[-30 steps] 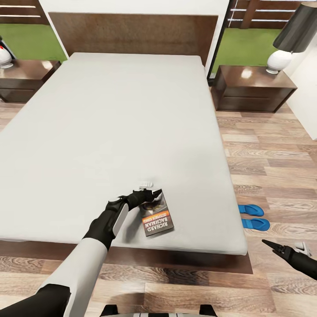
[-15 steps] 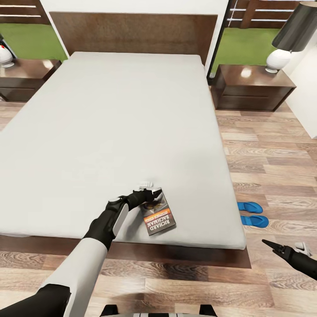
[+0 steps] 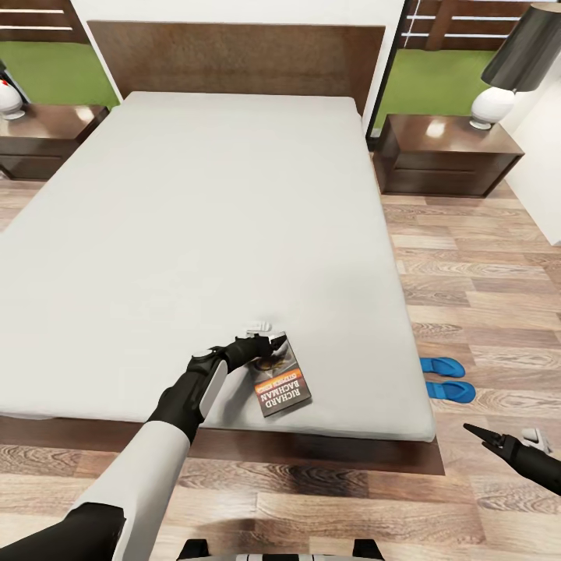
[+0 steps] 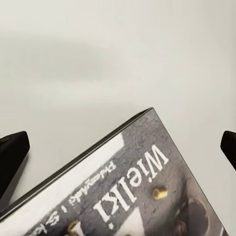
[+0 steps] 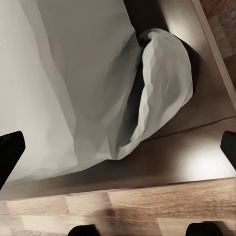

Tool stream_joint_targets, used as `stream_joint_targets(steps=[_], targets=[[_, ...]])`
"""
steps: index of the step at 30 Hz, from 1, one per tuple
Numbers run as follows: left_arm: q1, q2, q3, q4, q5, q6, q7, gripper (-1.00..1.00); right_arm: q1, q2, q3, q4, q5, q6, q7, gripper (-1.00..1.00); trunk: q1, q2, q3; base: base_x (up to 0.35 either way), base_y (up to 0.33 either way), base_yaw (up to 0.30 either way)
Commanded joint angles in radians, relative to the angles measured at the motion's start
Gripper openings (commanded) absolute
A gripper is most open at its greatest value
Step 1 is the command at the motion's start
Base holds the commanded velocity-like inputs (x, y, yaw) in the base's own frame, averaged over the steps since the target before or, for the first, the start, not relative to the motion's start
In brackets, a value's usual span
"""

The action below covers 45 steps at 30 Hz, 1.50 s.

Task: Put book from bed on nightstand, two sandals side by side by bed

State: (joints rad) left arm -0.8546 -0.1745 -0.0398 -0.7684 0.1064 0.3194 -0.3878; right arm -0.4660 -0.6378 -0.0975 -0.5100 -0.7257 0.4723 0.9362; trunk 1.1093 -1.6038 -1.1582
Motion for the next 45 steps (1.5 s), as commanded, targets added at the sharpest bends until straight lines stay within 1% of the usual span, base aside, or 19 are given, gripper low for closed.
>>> stream_joint_targets(steps=[1, 14, 21, 38, 45], targets=[[0.0, 0.0, 0.0, 0.0, 0.003, 0.013, 0.003, 1.0, 0.0, 0.0, -0.001, 0.0, -0.006, 0.008, 0.001, 1.0, 0.0, 0.0, -0.001, 0.0, 0.0, 0.0], [0.0, 0.0, -0.002, 0.0, 0.002, 0.013, 0.003, 1.0, 0.0, 0.0, -0.001, -0.001, -0.006, 0.008, 0.001, 1.0, 0.0, 0.0, -0.001, -0.002, 0.0, 0.0], [0.0, 0.0, -0.002, 0.0, 0.002, 0.013, 0.003, 1.0, 0.0, 0.0, -0.001, -0.001, -0.006, 0.008, 0.002, 1.0, 0.0, 0.0, -0.001, -0.171, 0.0, 0.0], [0.0, 0.0, -0.001, 0.0, 0.003, 0.013, 0.003, 1.0, 0.0, 0.0, -0.001, -0.001, -0.006, 0.008, 0.001, 1.0, 0.0, 0.0, -0.001, -0.01, 0.0, 0.0], [0.0, 0.0, -0.001, 0.0, 0.003, 0.013, 0.003, 1.0, 0.0, 0.0, -0.001, -0.001, -0.006, 0.008, 0.001, 1.0, 0.0, 0.0, -0.001, -0.148, 0.0, 0.0]])
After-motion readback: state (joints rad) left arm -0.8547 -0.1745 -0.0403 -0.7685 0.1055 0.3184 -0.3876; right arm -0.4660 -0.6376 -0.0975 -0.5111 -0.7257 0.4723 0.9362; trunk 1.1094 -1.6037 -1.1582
